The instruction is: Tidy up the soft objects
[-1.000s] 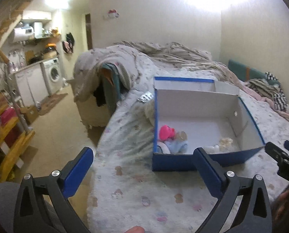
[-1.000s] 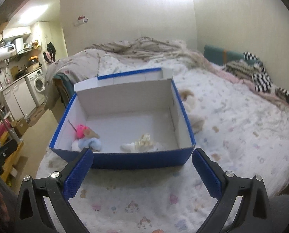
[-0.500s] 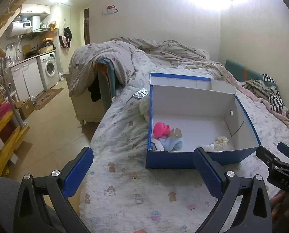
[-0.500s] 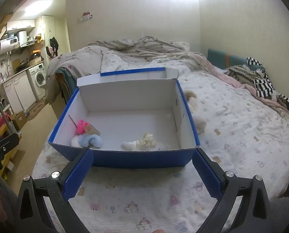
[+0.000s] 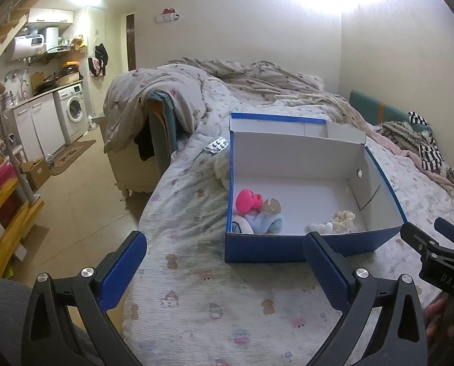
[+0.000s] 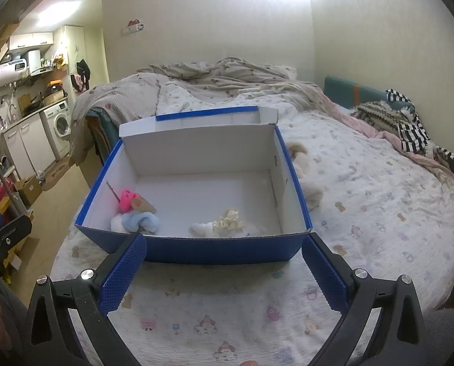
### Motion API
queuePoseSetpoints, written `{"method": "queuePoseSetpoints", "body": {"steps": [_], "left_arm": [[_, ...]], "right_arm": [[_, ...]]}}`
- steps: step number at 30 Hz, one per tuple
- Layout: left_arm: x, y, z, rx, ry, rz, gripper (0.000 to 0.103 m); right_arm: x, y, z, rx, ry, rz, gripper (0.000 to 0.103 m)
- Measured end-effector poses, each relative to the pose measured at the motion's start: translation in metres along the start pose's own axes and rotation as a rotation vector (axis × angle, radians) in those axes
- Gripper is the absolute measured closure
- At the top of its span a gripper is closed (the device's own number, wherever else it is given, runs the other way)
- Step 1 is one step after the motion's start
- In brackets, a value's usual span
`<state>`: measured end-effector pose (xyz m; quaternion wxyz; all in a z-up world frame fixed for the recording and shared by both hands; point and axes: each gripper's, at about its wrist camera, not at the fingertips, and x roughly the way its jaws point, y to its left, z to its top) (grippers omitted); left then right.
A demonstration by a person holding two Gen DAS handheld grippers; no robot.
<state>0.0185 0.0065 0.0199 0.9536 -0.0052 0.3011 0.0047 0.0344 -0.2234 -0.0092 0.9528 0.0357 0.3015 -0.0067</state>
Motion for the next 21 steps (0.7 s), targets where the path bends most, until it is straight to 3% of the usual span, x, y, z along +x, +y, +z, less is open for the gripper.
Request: {"method": "queuePoseSetpoints", "body": {"steps": [21], "left_arm": [[0.0007, -0.0011, -0.0039, 0.006, 0.0, -0.014, 0.001]], "right_arm": [[-0.0028, 0.002, -0.0017, 0.018, 0.01, -0.001, 0.0]]}}
